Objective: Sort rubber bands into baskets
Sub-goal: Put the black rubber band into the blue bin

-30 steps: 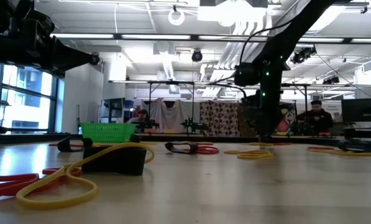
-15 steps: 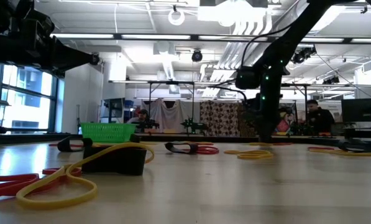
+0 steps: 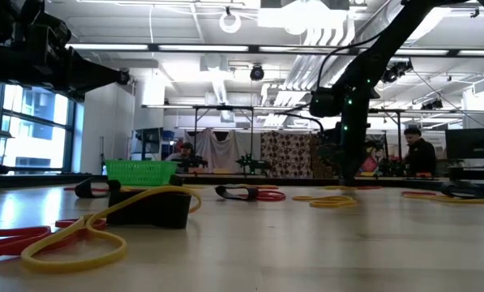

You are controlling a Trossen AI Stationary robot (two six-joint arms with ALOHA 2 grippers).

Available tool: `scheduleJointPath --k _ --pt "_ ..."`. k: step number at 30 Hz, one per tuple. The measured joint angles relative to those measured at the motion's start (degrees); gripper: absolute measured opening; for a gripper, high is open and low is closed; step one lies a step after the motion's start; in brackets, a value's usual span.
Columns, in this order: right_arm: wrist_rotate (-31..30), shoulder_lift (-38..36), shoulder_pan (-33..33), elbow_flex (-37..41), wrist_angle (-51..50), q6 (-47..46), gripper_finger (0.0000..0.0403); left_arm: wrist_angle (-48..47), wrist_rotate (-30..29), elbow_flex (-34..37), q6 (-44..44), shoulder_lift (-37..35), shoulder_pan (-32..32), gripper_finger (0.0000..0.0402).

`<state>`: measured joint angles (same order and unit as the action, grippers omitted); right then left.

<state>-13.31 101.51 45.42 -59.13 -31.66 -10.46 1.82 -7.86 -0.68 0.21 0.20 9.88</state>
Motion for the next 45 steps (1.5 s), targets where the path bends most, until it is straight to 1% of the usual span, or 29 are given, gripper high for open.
scheduleJointPath --k 4,11,14,16,21,23,25,28,30,34,35,38,40,45 --pt "0.57 0.0 0.34 0.0 -0.22 0.01 0.0022 0.01 -0.01 0.0 0.0 -0.01 0.0 0.0" --pt "1.19 0.0 0.47 0.0 -0.04 0.0 0.0089 0.01 0.0 0.01 0.0 -0.01 0.0 0.0" --pt "1.18 0.0 0.57 0.0 0.62 0.0 0.0112 0.0 0.0 0.0 0.0 -0.01 0.0 0.0" --pt "1.73 0.0 0.85 0.0 0.66 0.0 0.0119 -0.02 0.0 0.01 0.0 -0.01 -0.01 0.0" --pt "7.59 0.0 2.95 0.0 0.87 0.41 0.0122 0.0 0.0 0.01 0.0 -0.01 0.0 0.0" --pt "7.84 0.28 3.85 -0.02 1.09 0.44 0.0122 0.01 -0.01 0.0 0.0 -0.01 0.0 0.0" --pt "8.25 0.84 4.78 -0.02 1.11 0.7 0.0121 0.0 -0.01 0.0 0.0 0.0 -0.01 0.0" --pt "11.22 1.22 5.8 -0.02 2.01 2.02 0.0106 0.01 -0.02 0.01 0.0 -0.01 -0.01 0.0" --pt "12.88 1.22 6.13 -0.02 2.61 3.0 0.0082 0.0 0.0 0.01 0.0 0.01 0.01 0.0" --pt "14.24 1.25 6.09 -0.02 4.25 4.63 0.0015 0.0 0.0 0.01 0.0 -0.01 0.01 0.0" --pt "14.32 1.25 6.06 -0.02 4.49 5.02 0.0008 -0.02 0.0 -0.01 0.0 0.01 -0.01 0.0" --pt "15.23 0.48 6.02 -0.02 3.99 4.87 0.0014 0.0 0.0 0.01 0.0 0.0 0.0 0.0" --pt "15.86 -1.27 5.93 -0.02 3.13 4.56 0.0008 0.0 -0.01 0.01 0.0 0.0 0.01 0.0" --pt "15.94 -9.2 4.59 -0.02 -0.98 4.09 0.0004 0.01 -0.02 0.0 0.0 -0.01 0.01 0.0"
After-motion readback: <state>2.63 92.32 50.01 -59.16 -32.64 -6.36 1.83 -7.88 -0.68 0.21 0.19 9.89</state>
